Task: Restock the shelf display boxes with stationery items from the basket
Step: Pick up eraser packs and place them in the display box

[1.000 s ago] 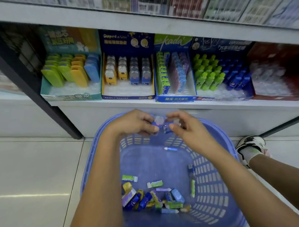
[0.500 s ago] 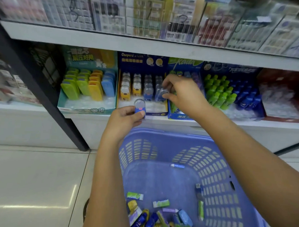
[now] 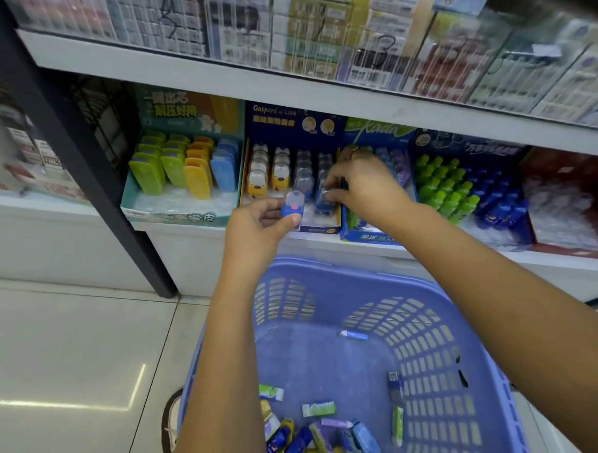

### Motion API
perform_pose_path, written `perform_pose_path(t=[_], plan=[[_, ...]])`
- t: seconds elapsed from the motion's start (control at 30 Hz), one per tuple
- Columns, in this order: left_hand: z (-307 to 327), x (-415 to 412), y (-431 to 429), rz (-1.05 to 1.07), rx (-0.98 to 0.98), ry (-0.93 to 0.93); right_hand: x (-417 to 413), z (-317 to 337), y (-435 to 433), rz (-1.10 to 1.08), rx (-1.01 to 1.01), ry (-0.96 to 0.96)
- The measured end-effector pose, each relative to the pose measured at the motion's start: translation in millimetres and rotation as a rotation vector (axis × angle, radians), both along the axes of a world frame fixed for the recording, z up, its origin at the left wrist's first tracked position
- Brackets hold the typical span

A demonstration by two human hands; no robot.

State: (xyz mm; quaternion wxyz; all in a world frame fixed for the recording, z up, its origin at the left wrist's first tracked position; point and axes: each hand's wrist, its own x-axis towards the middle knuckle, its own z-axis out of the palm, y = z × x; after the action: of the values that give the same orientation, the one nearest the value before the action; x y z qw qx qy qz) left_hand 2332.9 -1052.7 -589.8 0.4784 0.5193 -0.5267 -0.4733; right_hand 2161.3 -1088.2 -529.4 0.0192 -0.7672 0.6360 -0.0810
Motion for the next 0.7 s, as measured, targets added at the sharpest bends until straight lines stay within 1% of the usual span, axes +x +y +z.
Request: perform_pose_path(t=[0.07, 0.13, 0.17, 0.23, 0.3, 0.33, 0.37, 0.47, 0.5, 0.53, 0.6, 0.7], plan=[[1.1, -3.1, 0.8, -0.012, -0.026, -0.033, 3.7, -0.1, 8.7, -0.010, -0.004, -0.215], [2.1, -5.2, 2.6, -0.021, -0.064, -0.033, 10.5, -1.7, 20.7, 0.028, 0.028, -0.480], [2.7, -5.6, 3.3, -0.019, -0.081, -0.033, 13.8, -2.1, 25.8, 0.055, 0.048, -0.582], [2.9, -4.1, 3.0, -0.016, -0.106, -0.017, 17.4, 0.2, 30.0, 0.096, 0.063, -0.683], [3.9, -2.4, 2.8, -0.017, -0.120, -0.007, 18.0, 3.0, 26.8, 0.115, 0.058, -0.685], [4.4, -2.2, 2.9, -0.018, -0.130, -0.028, 18.1, 3.2, 24.0, 0.116, 0.047, -0.656], [3.9, -2.4, 2.1, -0.017, -0.149, -0.095, 18.2, 2.2, 21.0, 0.112, 0.021, -0.618], [-1.6, -3.6, -0.5, -0.059, -0.198, -0.495, 16.6, -5.1, 11.8, 0.068, -0.068, -0.496], [-3.4, -3.8, -1.0, -0.099, -0.182, -0.599, 15.8, -8.8, 9.6, 0.054, -0.069, -0.451], [-5.2, -3.9, -1.1, -0.145, -0.159, -0.664, 15.1, -12.7, 8.3, 0.049, -0.061, -0.404], [-7.9, -3.2, -0.2, -0.209, -0.137, -0.719, 14.3, -19.5, 6.2, 0.056, -0.058, -0.326], [-8.4, -1.3, 0.8, -0.226, -0.152, -0.729, 18.0, -24.0, 2.8, 0.061, -0.083, -0.255]])
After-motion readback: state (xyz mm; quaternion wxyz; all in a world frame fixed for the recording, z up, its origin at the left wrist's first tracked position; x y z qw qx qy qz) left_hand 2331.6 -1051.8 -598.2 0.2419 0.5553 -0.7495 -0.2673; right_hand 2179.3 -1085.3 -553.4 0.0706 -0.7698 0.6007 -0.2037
